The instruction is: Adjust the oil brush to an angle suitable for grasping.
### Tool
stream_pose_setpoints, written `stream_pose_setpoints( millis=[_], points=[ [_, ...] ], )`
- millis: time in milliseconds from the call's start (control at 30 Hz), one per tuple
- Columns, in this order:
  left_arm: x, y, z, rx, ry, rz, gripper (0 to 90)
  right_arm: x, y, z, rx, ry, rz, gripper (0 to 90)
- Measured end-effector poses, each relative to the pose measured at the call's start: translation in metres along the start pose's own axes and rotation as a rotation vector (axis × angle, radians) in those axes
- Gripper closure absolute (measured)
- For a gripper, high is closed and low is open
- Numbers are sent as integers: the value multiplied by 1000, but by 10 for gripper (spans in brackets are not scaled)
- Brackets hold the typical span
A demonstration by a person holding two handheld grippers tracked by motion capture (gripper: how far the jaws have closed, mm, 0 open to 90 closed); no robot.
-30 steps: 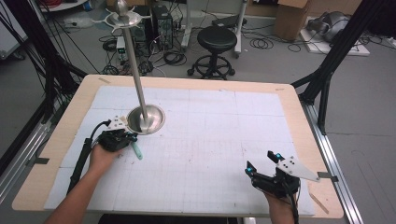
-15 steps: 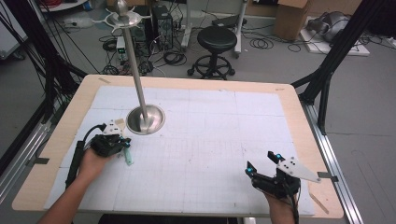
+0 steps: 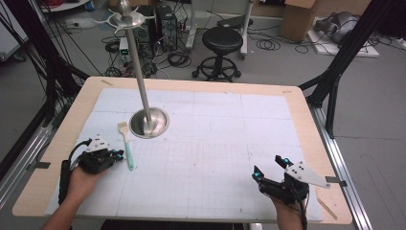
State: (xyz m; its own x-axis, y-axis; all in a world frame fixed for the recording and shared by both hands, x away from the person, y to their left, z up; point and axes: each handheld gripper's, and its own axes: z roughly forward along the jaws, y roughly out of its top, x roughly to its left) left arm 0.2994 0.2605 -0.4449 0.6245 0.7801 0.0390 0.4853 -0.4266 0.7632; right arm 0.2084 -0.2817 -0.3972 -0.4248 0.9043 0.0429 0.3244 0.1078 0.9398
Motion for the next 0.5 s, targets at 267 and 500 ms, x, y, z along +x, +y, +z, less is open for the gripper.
stream_pose_setpoints(
  millis=[267, 500],
  points=[
    [-28, 9, 5, 27, -94, 63, 896, -2, 0, -3, -11, -8, 9, 162],
    [-48, 25, 24, 10, -139, 85, 895, -1, -1, -2, 0, -8, 7, 165]
  ],
)
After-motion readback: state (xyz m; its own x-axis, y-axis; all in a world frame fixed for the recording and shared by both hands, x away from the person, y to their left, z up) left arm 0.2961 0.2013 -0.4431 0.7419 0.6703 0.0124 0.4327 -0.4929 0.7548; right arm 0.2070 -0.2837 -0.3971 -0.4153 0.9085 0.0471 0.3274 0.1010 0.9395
